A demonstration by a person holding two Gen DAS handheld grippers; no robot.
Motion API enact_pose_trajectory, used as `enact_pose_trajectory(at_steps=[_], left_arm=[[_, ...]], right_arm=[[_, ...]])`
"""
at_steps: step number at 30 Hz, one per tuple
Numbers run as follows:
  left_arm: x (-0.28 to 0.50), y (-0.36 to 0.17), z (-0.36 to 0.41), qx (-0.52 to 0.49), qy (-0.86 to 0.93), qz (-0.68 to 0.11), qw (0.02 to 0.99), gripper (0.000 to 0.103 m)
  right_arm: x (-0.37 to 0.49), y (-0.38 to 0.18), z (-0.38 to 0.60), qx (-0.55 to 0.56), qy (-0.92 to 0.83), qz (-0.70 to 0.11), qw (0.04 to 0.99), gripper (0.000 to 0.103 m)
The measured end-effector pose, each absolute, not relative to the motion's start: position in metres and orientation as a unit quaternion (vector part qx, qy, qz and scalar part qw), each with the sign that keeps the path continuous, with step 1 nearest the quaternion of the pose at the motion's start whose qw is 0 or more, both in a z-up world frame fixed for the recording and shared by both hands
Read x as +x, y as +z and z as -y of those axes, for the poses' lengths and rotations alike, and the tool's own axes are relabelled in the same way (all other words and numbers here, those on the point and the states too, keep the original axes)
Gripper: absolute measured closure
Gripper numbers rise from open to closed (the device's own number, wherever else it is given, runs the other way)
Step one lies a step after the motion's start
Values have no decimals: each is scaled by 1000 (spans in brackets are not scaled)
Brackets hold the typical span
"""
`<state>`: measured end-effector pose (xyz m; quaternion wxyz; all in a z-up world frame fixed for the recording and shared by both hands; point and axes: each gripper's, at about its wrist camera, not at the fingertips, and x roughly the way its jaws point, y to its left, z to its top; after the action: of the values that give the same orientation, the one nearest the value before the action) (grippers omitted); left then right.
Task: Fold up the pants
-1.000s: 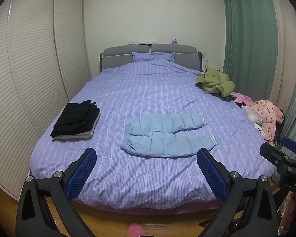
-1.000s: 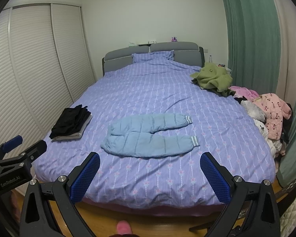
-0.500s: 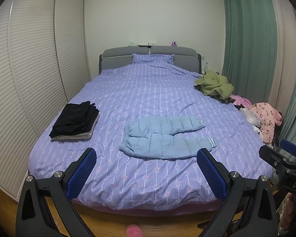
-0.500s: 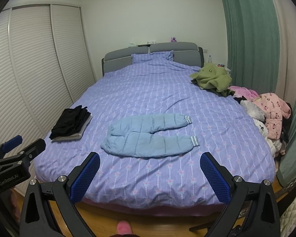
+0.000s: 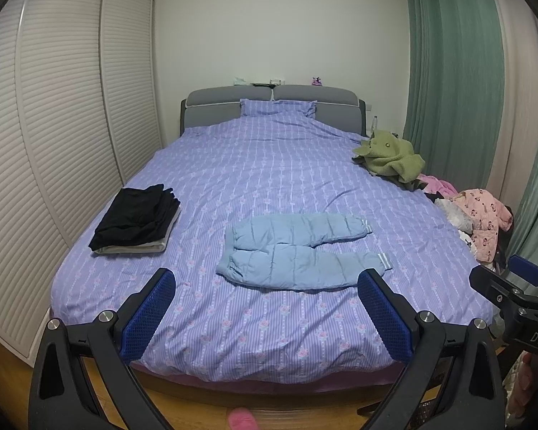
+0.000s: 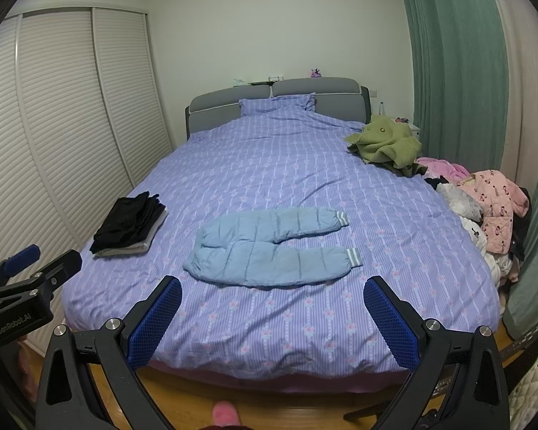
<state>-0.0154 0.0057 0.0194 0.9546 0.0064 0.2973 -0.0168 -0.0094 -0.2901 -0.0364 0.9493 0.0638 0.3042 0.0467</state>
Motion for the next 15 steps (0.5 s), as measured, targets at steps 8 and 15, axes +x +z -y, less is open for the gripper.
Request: enact_pose_trajectory(at_steps=[8,15], left_arm=[[-15,19,-6,7,-18,-297,955,0],[-12,21,-4,7,-18,-301,953,0]], right_arm=[[-8,-34,289,66,49,-305,949,0],[-8,-35,290,66,49,-306,948,0]])
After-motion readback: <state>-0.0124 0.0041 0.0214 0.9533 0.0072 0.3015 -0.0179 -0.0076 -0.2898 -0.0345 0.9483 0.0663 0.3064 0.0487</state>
